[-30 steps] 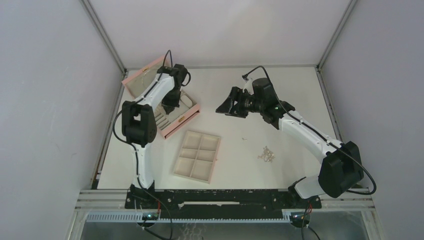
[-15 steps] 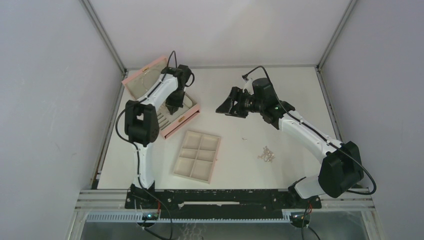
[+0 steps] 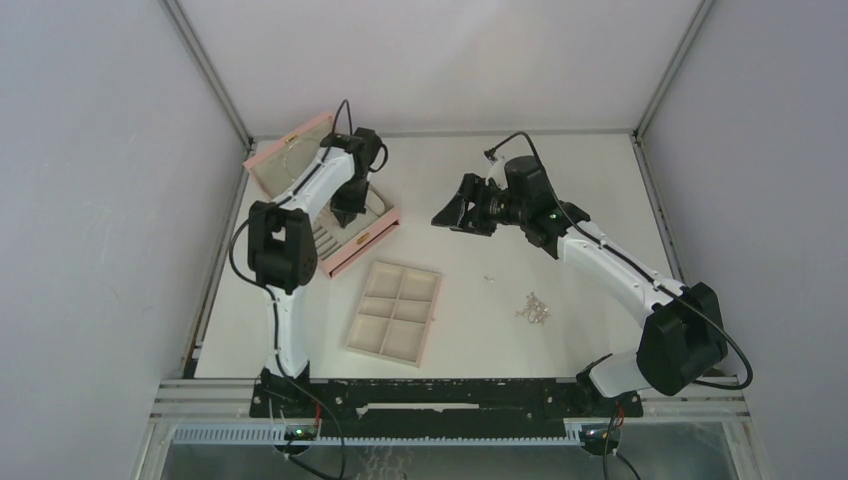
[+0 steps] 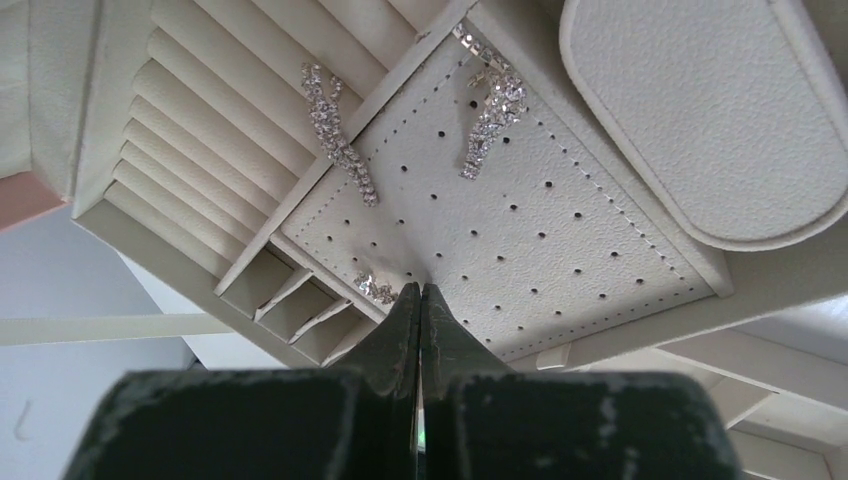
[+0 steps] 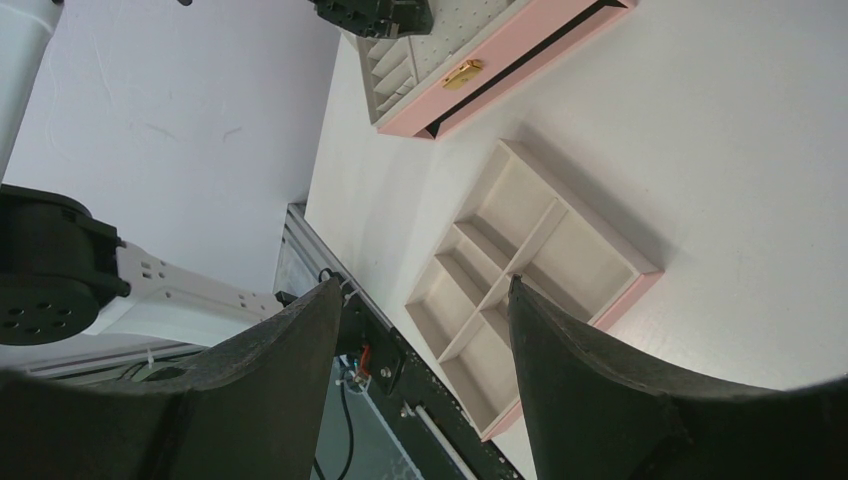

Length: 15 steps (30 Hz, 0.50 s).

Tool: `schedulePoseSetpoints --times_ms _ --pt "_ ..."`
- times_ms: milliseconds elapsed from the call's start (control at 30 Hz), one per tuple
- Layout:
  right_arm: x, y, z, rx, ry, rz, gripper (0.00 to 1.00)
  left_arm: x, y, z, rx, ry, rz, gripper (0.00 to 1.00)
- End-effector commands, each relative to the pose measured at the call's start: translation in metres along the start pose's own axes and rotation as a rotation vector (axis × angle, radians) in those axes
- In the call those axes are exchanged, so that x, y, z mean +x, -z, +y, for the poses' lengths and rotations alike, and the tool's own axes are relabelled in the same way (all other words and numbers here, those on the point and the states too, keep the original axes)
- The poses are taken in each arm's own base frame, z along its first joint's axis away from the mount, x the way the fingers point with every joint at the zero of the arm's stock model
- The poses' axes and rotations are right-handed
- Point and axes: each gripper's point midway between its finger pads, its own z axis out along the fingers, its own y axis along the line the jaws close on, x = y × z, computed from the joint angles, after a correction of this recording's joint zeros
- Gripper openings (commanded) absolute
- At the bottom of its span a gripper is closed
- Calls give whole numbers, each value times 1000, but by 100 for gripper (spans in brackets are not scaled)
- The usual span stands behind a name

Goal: Organize the mixed jewelry
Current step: Place the jewelry in the jewelry box.

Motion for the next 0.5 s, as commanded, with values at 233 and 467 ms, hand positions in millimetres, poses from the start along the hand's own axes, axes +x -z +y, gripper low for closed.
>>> schedulePoseSetpoints --times_ms 233,467 --pt "-1 -3 7 -24 31 -9 71 -21 61 18 24 117 -200 2" --pt "0 -2 9 -25 38 -10 71 -21 47 22 19 151 -174 12"
